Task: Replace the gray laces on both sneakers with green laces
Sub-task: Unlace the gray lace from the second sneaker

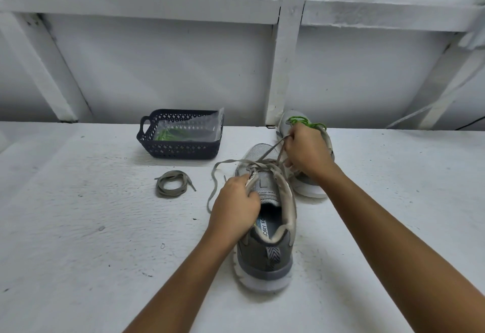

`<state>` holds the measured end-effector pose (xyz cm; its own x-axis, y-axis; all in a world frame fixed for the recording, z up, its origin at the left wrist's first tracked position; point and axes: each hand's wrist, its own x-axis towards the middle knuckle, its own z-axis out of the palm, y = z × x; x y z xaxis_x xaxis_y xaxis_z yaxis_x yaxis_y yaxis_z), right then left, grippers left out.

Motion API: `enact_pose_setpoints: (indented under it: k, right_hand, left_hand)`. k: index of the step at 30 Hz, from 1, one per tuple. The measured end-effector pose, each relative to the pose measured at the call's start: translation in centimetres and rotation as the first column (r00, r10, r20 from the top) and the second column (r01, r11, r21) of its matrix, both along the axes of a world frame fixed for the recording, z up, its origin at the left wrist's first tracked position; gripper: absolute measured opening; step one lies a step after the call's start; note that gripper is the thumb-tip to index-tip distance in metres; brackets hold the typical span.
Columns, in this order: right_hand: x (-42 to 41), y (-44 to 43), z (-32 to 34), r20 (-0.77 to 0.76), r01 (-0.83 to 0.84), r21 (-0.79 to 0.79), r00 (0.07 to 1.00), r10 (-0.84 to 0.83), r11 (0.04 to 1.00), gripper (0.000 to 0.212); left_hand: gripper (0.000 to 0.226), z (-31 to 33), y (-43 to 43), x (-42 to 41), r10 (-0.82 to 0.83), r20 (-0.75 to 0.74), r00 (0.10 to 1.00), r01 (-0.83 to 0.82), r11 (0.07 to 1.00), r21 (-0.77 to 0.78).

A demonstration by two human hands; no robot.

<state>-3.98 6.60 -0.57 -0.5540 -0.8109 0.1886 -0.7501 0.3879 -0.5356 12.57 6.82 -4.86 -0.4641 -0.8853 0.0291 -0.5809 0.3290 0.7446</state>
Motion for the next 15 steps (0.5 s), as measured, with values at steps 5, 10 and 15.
enact_pose_setpoints:
  k: [5,10,15]
  right_hand:
    - [0.9,0.5,-1.0,-0.046,-0.081,0.204,0.995,0.092,0.976,0.039]
    - [0.8,0.9,-1.2,0.005,-0.098,0.190,0.995,0.099,0.977,0.025]
    - [0.3,1.5,0.7,0.280,-0.058,0.027,0.959,0.048,0.998,0.026]
  left_hand:
    - [0.038,0.1,0.0,-0.1,0.008,-0.005,1.000,-0.008,1.000,-0.006]
    - [0.042,0.1,0.0,-0.1,0.016,-0.004,1.000,-0.016,1.000,-0.011]
    - [0.042,0.0,0.0,-0.1,0.018,0.006,1.000,-0.018,1.000,-0.004]
